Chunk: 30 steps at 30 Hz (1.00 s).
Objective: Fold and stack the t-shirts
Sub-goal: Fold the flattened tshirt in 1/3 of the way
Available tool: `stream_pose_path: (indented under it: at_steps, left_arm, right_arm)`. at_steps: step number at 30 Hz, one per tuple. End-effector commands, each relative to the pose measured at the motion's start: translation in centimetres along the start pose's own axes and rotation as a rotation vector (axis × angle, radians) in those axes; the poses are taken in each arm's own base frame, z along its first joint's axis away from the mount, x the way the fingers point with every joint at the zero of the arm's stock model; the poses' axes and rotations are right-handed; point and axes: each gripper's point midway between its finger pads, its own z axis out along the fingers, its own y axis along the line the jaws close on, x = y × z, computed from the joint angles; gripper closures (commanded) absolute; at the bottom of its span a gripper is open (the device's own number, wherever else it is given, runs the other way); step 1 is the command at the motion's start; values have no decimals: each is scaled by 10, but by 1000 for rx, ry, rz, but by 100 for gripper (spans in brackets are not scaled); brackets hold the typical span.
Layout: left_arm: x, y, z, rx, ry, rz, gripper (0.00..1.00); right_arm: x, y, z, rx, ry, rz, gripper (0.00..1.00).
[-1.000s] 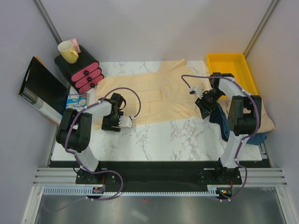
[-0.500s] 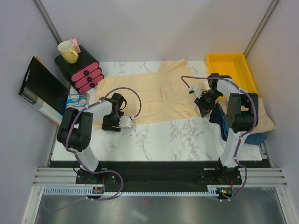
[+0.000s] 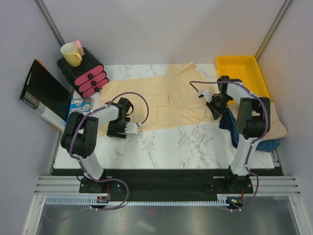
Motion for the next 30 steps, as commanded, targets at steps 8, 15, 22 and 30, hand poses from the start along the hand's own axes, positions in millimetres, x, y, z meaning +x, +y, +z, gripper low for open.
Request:
stream_pose_path:
  at_steps: [8, 15, 22, 30]
  left_arm:
    - [-27, -6, 42, 26, -99, 22, 24]
    - [-20, -11, 45, 31, -73, 27, 24]
    - [-17, -13, 45, 32, -63, 34, 24]
    - [-15, -13, 40, 19, -60, 24, 22]
  right_arm:
    - [-31, -44, -58, 228, -58, -89, 100]
    - [-23, -49, -56, 244, -11, -111, 100]
    - [-6, -60, -58, 271, 25, -94, 98]
    - [-8, -68, -66, 328, 17, -101, 43]
